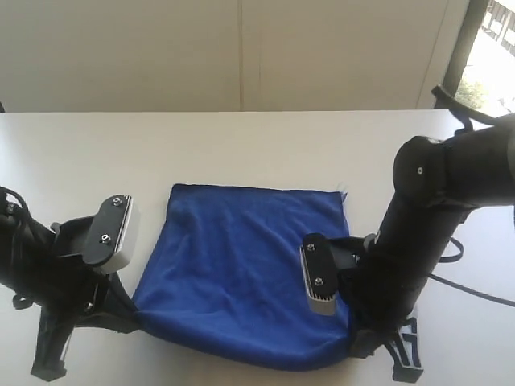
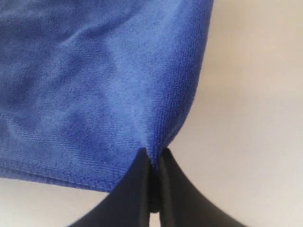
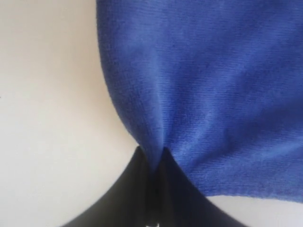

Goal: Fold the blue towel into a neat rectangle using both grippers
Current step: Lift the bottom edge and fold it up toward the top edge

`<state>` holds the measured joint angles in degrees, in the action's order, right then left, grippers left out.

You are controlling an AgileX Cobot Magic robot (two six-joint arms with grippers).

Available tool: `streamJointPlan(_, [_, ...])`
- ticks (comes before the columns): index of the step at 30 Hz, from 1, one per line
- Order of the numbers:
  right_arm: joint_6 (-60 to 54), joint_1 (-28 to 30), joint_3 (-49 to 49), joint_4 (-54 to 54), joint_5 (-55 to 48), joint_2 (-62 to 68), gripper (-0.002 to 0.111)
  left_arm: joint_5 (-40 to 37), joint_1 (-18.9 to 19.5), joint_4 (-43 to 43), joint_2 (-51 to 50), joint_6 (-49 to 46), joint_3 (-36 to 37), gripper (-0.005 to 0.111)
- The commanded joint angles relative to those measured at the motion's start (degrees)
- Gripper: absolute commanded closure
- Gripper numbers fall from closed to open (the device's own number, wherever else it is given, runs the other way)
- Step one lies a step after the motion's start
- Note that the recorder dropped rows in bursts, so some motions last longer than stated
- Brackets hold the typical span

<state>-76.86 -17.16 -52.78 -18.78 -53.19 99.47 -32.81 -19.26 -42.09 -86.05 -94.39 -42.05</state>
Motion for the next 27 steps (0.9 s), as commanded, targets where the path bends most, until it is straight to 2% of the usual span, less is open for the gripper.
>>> streamJointPlan(1, [5.27,0.02,0.18,3.95,-0.72,-4.72,0.108,-6.80,-0.33,3.17,1.85,5.43,0.34,0.107])
streamJointPlan(7, [10.66,0.02,0.18,6.52,0.98,-9.26,0.108,-6.86,-0.33,5.03,2.12,6.38,0.34,0.107])
streamJointPlan(18, [17.03,0.02,0.18,6.87,15.56,-11.55,0.108,1.28,-0.33,4.92,2.12,6.38,-0.79,0.107])
streamJointPlan(27, [21.07,0.02,0.18,7.11,24.38,-11.28,0.108,16.57,-0.33,4.63,2.12,6.01,-1.41,0.107])
